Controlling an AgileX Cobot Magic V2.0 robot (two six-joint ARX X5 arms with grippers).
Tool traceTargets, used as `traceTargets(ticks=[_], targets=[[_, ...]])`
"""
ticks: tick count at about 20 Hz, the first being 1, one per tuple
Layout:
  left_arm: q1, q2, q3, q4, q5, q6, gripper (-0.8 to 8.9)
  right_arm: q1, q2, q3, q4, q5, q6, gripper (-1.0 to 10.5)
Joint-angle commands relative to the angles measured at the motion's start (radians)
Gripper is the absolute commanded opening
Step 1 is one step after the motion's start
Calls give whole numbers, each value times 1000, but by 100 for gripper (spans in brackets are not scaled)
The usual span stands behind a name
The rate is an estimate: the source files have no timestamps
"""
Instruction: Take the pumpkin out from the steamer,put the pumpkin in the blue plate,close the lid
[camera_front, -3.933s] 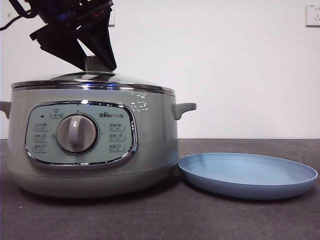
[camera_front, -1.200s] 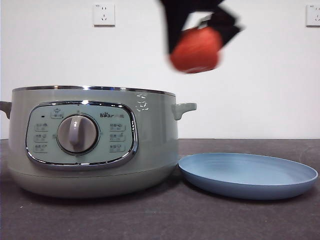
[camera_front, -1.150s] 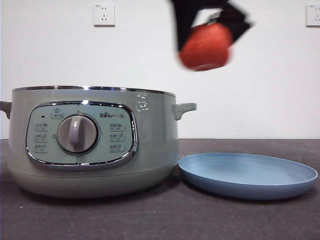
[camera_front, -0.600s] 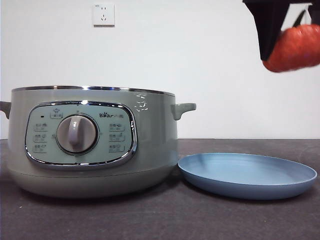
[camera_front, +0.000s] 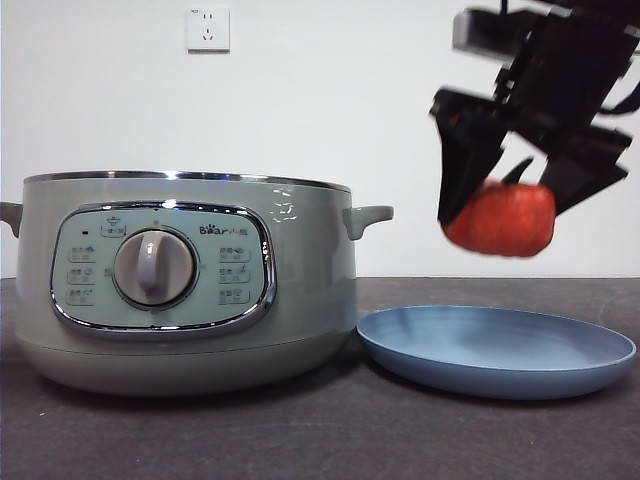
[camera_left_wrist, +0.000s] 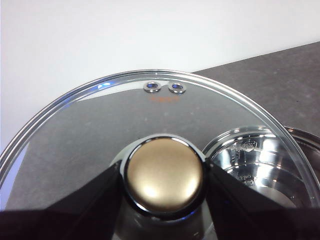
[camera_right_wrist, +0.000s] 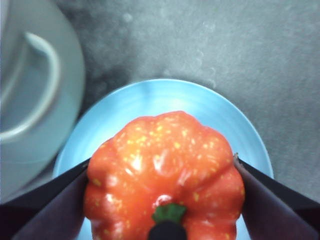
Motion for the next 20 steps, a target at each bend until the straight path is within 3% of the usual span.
traceTargets(ticks=[1,3,7,12,14,20], targets=[[1,6,10,57,-2,9,-8,2,69,-8,8,-32,-14,1],[1,15,10,58,21,9,-8,2,116,-8,-1,-81,-20,2],[1,57,10,60,49,9,-8,18,190,-8,-18,-78,-48,41],[0,102,10,65,97,9,-8,24,225,-8,-30,-33,-42,467],[0,122,10,70,99,9,-8,27,225,-8,-31,-12,-34,586],[-1,155,10,118,138,9,-8,27,194,-7,-37,-19,-27,599]])
